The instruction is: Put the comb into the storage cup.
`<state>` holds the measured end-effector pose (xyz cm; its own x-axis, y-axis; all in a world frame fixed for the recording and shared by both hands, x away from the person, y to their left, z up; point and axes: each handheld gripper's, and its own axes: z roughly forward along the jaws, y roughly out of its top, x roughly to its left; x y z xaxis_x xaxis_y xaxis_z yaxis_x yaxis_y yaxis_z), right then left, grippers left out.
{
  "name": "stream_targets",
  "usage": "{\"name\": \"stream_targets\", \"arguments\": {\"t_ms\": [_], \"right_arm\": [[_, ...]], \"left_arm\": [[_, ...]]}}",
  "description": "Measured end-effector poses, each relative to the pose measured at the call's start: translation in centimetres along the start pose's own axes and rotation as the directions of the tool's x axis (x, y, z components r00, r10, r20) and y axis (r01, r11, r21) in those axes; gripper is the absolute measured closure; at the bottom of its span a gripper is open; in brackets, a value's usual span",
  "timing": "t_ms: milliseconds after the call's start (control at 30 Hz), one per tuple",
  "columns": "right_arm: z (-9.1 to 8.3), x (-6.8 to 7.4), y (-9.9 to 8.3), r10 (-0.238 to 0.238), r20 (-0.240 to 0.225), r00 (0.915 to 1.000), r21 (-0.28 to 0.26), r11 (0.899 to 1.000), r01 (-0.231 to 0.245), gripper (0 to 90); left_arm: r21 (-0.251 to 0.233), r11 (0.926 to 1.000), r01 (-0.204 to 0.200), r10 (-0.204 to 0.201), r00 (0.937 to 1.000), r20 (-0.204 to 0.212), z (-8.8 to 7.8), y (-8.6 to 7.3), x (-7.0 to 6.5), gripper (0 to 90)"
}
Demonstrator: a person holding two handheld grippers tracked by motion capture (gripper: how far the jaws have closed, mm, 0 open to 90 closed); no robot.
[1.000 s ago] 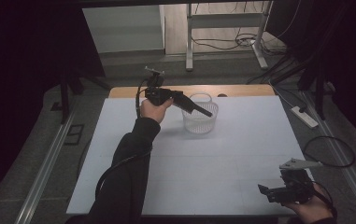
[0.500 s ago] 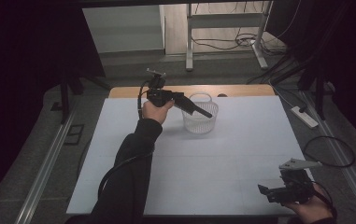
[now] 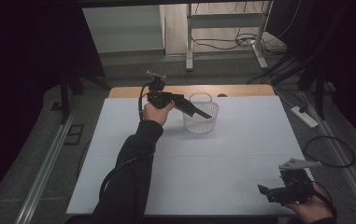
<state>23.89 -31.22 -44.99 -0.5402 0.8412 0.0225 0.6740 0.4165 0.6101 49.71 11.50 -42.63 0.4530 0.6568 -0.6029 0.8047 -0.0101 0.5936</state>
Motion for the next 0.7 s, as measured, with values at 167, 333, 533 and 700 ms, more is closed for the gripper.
{"name": "stream_targets", "arguments": {"t_ms": [167,333,533,700], "right_arm": [[0.0,0.0,0.0,0.001,-0.001,1.0000,0.001,1.000,-0.001,2.7],[0.1,0.0,0.0,0.001,-0.001,1.0000,0.003,1.000,-0.001,2.8],[0.1,0.0,0.0,0.002,-0.003,1.0000,0.004,1.000,-0.002,2.8],[0.0,-0.1,0.0,0.004,-0.004,1.0000,0.004,1.000,-0.004,2.9]], "left_arm": [[-0.007,0.9999,0.012,-0.012,0.9999,0.005,0.0,-0.2,0.5,83.6],[-0.014,0.9997,0.021,-0.020,0.9998,0.006,0.0,-0.4,0.8,83.4],[-0.025,0.9993,0.026,-0.026,0.9997,0.001,0.1,-0.5,1.2,82.2],[-0.033,0.9988,0.037,-0.037,0.9993,-0.005,0.2,-0.7,1.6,81.1]]}}
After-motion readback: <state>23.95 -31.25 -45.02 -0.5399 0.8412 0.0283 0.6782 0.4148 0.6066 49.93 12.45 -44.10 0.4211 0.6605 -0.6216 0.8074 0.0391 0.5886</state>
